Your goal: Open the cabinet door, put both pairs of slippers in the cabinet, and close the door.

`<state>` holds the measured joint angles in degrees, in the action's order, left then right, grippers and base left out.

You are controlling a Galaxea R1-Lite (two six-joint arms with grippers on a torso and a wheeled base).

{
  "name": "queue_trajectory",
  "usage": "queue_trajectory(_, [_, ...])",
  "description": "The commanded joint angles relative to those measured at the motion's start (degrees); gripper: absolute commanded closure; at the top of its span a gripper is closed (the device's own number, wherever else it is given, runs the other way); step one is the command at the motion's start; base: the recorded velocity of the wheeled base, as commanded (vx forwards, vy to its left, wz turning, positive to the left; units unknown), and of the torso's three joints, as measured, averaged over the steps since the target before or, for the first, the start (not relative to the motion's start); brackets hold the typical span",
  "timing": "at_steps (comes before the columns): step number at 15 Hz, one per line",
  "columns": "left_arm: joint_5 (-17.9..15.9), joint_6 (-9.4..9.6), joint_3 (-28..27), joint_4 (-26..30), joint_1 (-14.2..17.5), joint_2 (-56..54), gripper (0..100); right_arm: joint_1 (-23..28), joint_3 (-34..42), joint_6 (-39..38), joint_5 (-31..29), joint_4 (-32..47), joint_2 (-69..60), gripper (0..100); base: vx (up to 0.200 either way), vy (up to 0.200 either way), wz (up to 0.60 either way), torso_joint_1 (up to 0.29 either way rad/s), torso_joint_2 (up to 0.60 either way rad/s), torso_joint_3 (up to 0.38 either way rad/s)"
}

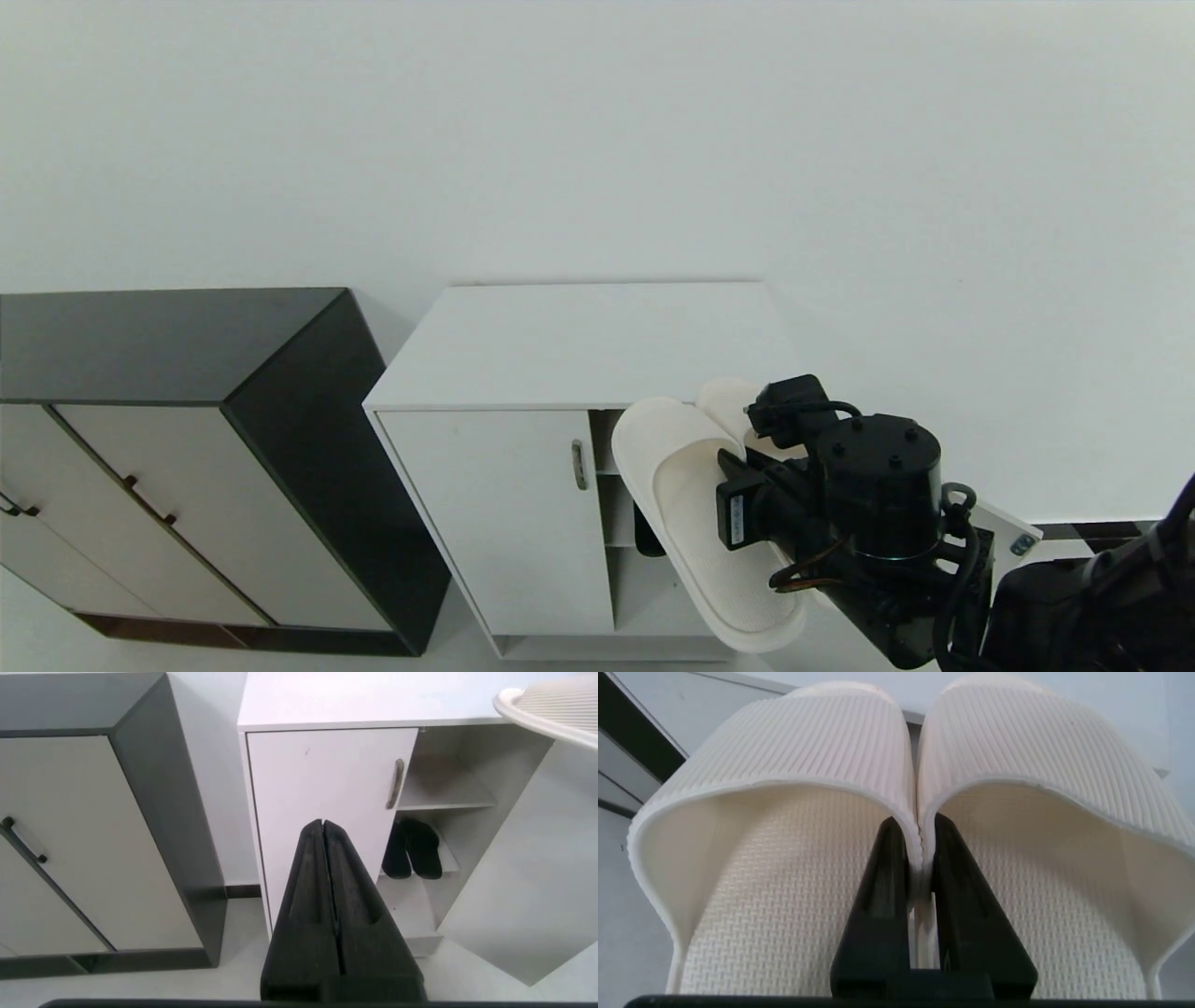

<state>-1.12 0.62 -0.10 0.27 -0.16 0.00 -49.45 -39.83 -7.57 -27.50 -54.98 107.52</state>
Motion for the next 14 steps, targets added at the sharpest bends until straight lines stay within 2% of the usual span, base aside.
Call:
queue_trajectory(1, [-0.02, -0.01, 0.01, 0.00, -0.02, 0.00, 100, -0.04, 0.01, 0.01, -0.01, -0.04, 0.23, 100, 0.000, 0.000, 0.00, 0.000, 0.00, 0.000])
queue_trajectory(6, [-0.02, -0.09, 0.01, 0.00, -0.02, 0.00, 100, -0.56, 0.28, 0.01, 1.22, -0.22, 0.23, 100, 0.000, 0.000, 0.00, -0.008, 0.01, 0.011])
queue_trajectory(14, [-0.02, -0.09, 0.01, 0.00, -0.02, 0.00, 100, -0.92, 1.33, 0.36, 1.31, -2.24, 0.32, 100, 0.000, 0.000, 0.00, -0.155, 0.35, 0.196])
